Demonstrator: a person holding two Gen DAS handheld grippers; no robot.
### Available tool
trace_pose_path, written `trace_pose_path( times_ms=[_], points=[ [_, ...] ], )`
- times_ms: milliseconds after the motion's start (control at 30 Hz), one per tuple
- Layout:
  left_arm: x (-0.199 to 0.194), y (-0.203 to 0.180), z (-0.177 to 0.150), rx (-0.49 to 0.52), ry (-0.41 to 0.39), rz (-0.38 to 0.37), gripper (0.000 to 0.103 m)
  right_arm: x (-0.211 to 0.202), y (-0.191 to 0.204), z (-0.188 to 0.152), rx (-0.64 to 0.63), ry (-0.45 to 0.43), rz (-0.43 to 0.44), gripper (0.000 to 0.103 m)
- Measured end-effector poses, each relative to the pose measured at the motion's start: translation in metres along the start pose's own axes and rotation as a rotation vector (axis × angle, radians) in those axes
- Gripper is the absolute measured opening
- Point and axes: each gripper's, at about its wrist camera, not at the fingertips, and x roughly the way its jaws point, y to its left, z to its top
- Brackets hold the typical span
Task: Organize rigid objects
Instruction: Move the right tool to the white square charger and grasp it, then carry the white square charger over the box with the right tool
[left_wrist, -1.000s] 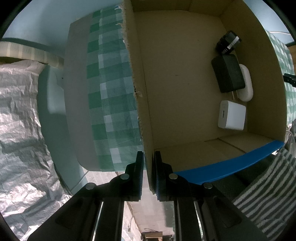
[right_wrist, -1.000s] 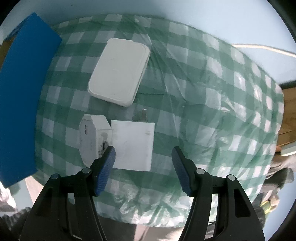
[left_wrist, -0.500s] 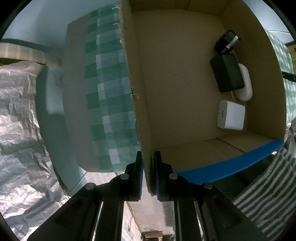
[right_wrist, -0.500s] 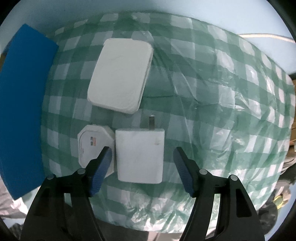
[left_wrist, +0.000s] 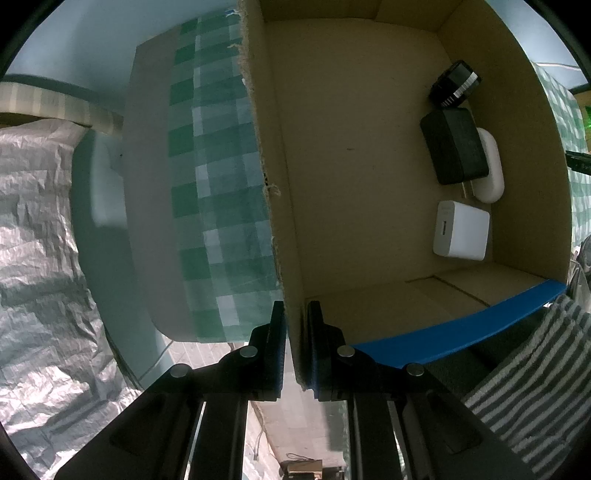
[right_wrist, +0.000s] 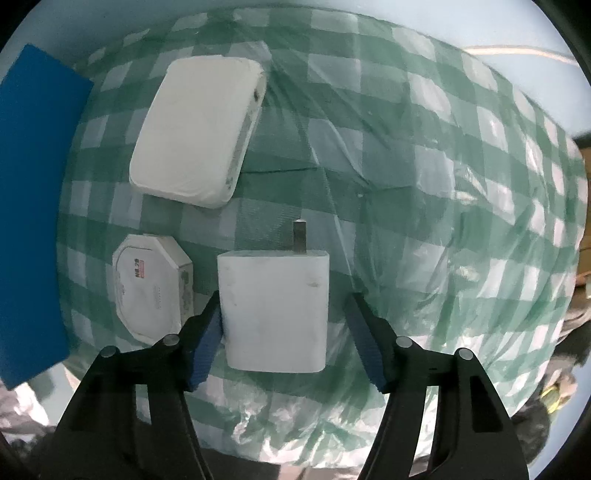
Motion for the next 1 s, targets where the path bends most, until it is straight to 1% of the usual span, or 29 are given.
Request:
trace_pose_path(
  times_ms=[33,100,167,300,433,467,567,633,667,833,867,1000],
  points=[
    [0.0,0.0,0.0,-0.001,0.001,0.001,0.011,0.0,0.002,0.001,-0.019,-0.002,-0.015,0.052],
    [0.001,-0.001,0.0,-0.002,0.002,0.001,0.011,0.001,0.005,0.002,-0.035,0.001,-0.032,0.052],
    [0.001,0.0,0.0,-0.002,0.001,0.001,0.011,0.001,0.008,0.007,-0.032,0.007,-0.022,0.052],
    [0.001,-0.001,0.0,-0.003,0.001,-0.001,0.011,0.001,0.002,0.008,-0.014,0.014,0.01,0.052],
    [0.001,-0.001,0.0,-0.002,0.001,-0.002,0.011,-0.004,-0.008,0.0,-0.02,0.006,0.03,0.052],
    [0.001,-0.001,0.0,-0.003,0.001,-0.001,0.011,-0.008,-0.021,0.0,-0.023,0.003,0.036,0.052],
    [0.001,-0.001,0.0,-0.003,0.001,-0.001,0.011,-0.022,-0.021,-0.007,-0.03,-0.015,0.052,0.052],
    [0.001,-0.001,0.0,-0.001,0.002,-0.001,0.011,-0.031,-0.02,-0.006,-0.04,-0.026,0.063,0.052],
    [0.001,-0.001,0.0,-0.002,0.002,-0.001,0.011,-0.038,-0.013,-0.004,-0.045,-0.03,0.066,0.052],
    [0.002,-0.002,0.0,0.001,0.004,-0.002,0.011,-0.063,-0.006,-0.001,-0.086,-0.051,0.089,0.052],
    [0.002,-0.002,0.0,0.0,0.004,-0.003,0.011,-0.07,0.004,0.003,-0.094,-0.055,0.092,0.052],
    [0.003,-0.001,0.0,-0.001,0.003,-0.005,0.011,-0.092,0.015,0.007,-0.133,-0.08,0.115,0.052]
  ],
)
